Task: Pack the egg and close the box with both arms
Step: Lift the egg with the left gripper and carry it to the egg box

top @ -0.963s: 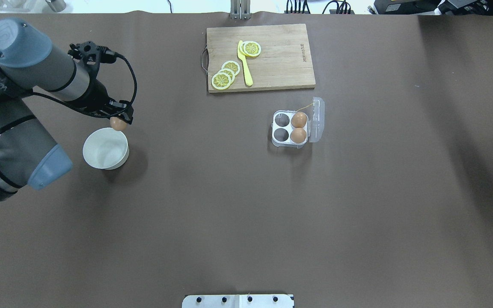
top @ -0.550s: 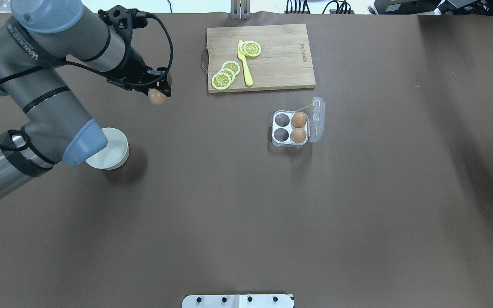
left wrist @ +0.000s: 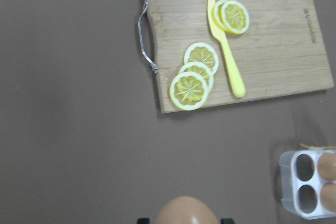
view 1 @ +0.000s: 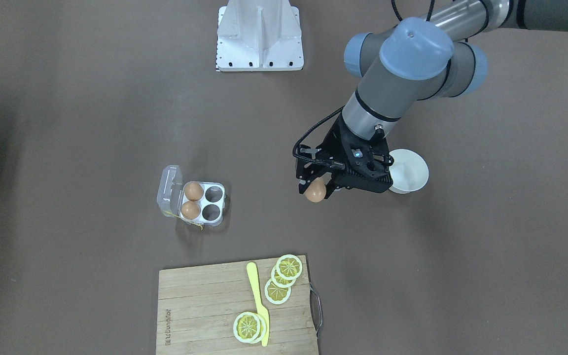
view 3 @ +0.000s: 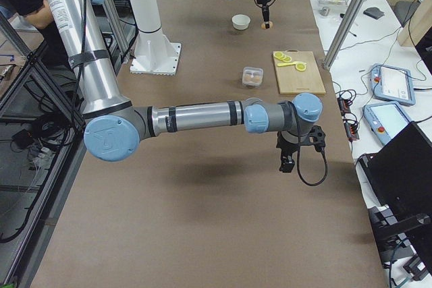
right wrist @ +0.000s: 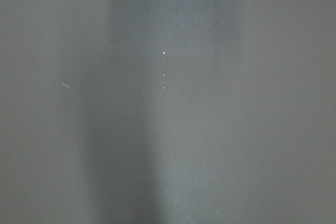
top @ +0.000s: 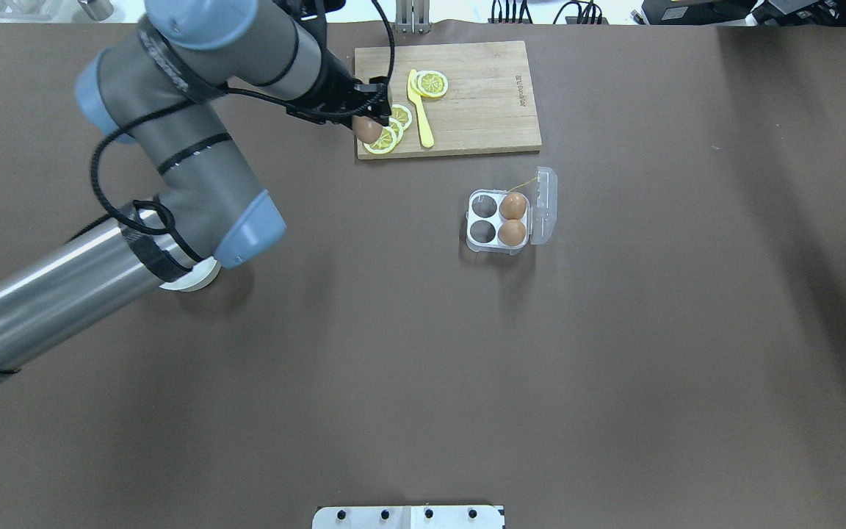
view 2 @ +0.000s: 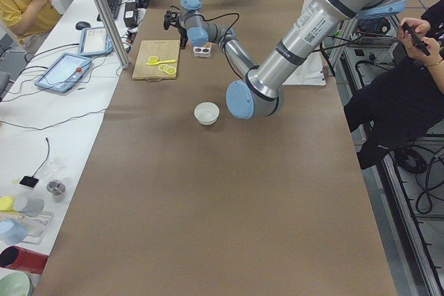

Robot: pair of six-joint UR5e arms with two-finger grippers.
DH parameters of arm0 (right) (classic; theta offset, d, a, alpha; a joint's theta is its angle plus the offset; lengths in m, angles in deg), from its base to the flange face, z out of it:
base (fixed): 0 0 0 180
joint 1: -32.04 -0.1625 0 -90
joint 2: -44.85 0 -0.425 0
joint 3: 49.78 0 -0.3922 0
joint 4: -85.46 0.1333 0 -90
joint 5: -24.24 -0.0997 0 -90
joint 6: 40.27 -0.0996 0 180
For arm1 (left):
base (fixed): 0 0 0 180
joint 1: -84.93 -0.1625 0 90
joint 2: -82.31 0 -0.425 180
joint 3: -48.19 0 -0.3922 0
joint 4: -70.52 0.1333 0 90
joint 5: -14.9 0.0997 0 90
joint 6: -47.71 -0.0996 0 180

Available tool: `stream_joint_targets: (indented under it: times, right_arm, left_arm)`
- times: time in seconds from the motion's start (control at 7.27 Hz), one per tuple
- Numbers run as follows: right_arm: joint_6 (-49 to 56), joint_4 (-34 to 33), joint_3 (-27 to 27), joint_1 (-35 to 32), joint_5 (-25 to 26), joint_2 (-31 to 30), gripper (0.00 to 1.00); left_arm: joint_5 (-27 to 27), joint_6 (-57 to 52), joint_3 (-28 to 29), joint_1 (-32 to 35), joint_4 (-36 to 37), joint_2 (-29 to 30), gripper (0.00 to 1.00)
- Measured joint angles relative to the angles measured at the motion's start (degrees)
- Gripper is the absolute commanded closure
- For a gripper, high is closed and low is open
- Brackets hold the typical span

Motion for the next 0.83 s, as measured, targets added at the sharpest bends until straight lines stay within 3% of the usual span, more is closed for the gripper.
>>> stream_joint_targets:
  times: [0.55,0.83]
  right_arm:
    - [0.04,-0.09,0.02,-0.36,-0.09,-0.35,0.00]
    - [0.06,-0.22,0.07,-0.66,-0.19,-0.40,0.00]
  left_arm:
    - [19.50,3.42,7.14,-10.16,-8.90,5.06,0.59]
    - [26.02,3.49,10.76,-13.89,-12.74,5.77,0.59]
